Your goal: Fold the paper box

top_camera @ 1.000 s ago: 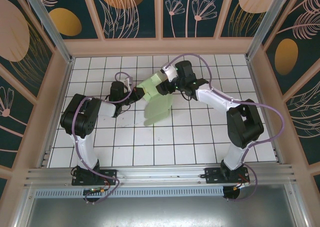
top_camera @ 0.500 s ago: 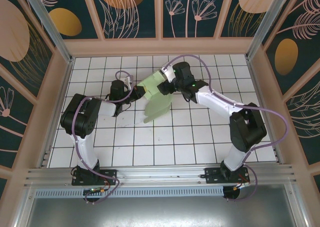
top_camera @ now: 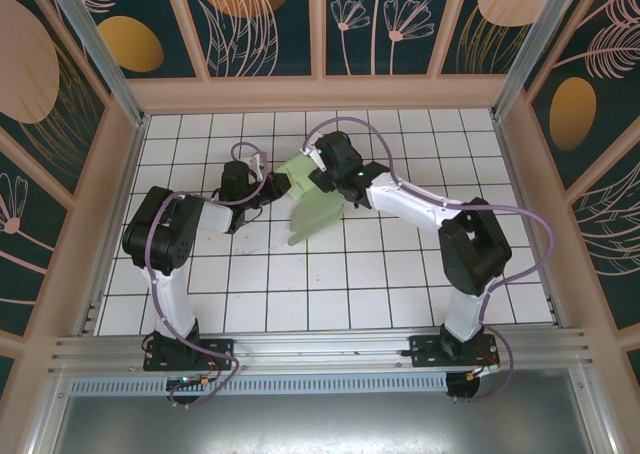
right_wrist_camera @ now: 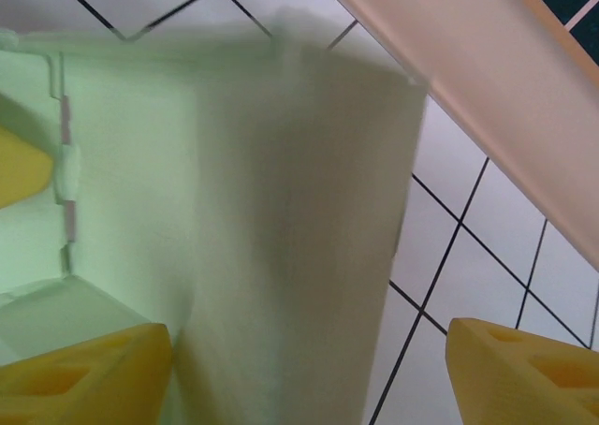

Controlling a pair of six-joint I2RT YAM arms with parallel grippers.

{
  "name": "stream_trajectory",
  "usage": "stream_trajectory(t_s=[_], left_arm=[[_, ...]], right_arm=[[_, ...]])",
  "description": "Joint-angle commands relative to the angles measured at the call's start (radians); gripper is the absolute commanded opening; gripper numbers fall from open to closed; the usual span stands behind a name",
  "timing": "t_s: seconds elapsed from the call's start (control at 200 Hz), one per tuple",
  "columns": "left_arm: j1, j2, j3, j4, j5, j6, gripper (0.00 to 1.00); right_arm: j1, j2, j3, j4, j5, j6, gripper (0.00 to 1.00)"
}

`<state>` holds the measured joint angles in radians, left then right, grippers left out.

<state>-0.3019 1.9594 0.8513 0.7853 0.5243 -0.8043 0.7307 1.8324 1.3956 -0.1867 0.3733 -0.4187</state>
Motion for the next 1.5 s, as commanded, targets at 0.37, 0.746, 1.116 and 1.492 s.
stream_trajectory(t_s=[0.37, 0.746, 1.116, 1.492], left_arm=[[-0.002, 0.015, 0.047, -0.061, -0.032, -0.013, 0.00], [-0.001, -0.030, 0.117, -0.358, -0.174, 0.140, 0.00], [-0.001, -0.113, 0.215, -0.643, -0.334, 0.262, 0.00], [0.000, -0.152, 0.240, -0.730, -0.379, 0.306, 0.00]], right_arm=[[0.030, 0.014, 0.040, 0.003, -0.002, 0.033, 0.81], [-0.108, -0.242, -0.141, 0.167, -0.475, 0.245, 0.94], [-0.215, -0.275, -0.204, 0.228, -0.586, 0.384, 0.80], [-0.213, -0.120, -0.130, 0.170, -0.687, 0.370, 0.63]])
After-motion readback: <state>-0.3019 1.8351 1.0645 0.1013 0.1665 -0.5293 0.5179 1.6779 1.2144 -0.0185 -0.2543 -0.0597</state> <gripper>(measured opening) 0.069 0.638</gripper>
